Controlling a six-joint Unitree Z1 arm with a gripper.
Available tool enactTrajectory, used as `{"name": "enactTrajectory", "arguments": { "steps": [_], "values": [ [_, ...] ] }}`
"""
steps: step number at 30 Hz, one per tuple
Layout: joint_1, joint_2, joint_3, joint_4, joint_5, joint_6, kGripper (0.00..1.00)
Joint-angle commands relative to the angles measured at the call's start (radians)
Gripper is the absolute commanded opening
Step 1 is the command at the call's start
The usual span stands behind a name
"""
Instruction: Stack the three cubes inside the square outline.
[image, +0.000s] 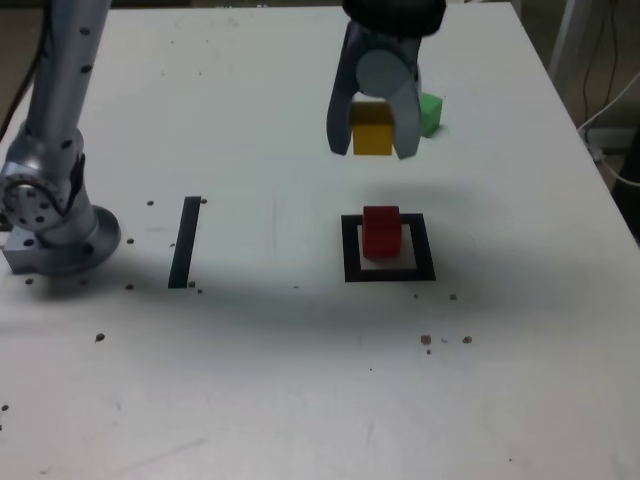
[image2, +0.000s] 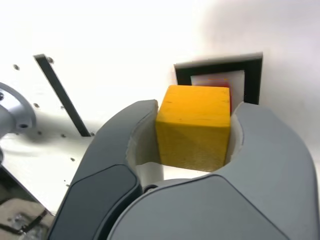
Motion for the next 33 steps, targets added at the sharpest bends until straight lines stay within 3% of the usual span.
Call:
{"name": "enactTrajectory", "arguments": {
  "steps": [1,13,33],
  "values": [
    [-0.029,0.006,0.013,0.006,-0.021,-0.027,0.25],
    [-0.079,0.044,0.06,-0.044,-0.091,-0.086,0.25],
    [-0.077,0.113,0.06,-0.083,-0.11,-0.084,0.25]
  ]
}}
